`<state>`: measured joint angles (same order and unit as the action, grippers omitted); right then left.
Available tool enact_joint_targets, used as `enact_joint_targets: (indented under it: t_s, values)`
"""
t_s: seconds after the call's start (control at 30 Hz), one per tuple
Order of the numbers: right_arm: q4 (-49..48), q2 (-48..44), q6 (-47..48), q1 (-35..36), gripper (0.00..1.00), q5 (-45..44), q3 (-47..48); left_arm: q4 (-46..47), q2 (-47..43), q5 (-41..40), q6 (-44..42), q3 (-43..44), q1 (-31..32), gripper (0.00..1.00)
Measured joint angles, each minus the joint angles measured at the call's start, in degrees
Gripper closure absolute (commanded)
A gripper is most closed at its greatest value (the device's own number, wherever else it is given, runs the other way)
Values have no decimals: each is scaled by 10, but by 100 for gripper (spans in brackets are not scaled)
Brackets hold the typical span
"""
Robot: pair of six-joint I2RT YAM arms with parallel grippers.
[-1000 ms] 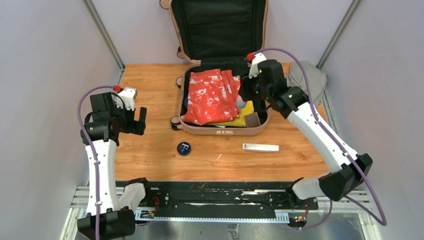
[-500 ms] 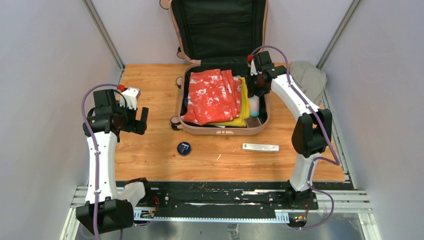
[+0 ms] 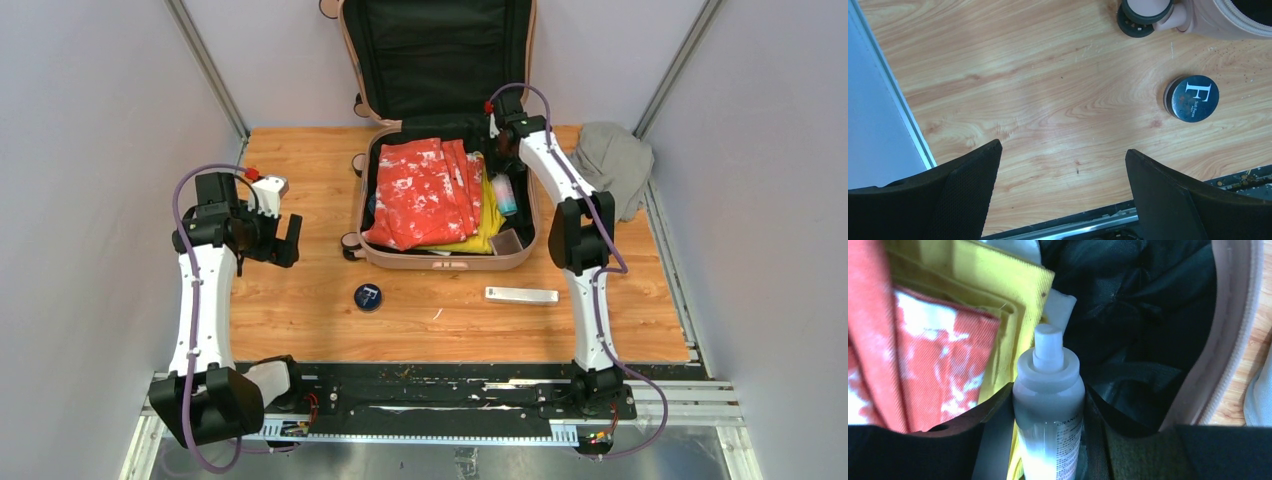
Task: Pack the luggage
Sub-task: Place the makeup in the luggage, then pick up the makeup from the center of the board.
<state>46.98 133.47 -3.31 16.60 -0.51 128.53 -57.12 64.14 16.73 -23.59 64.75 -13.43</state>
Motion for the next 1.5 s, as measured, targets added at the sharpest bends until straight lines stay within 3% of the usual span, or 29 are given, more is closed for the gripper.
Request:
enact_joint_targets:
  t_s: [0.23,0.37,0.67,0.8,0.87,1.07,1.3,1.5]
  values:
    - [4,23,-16,-1,37,-29,17,0,-2,14,1,0,0,0]
    - [-10,-3,-26,-3,32,-58,-9,0,-13,17,3,0,0,0]
    - [-59,-157,-56,-25,22,-70,-116,0,-47,21,14,-7,0,0]
    - [-84,-248,-72,-28,15,-59,-209,0,-62,21,16,-7,0,0]
    - [-94,-305,-84,-28,1,-48,-275,0,-68,21,16,-7,0,0]
    - [-121,-554,-171,-28,0,9,-584,0,-80,21,15,-6,0,0]
    - [-52,-741,-305,-28,0,54,-739,0,-80,21,13,-6,0,0]
    - [-51,-826,-402,-28,3,81,-848,0,-81,24,13,-6,0,0]
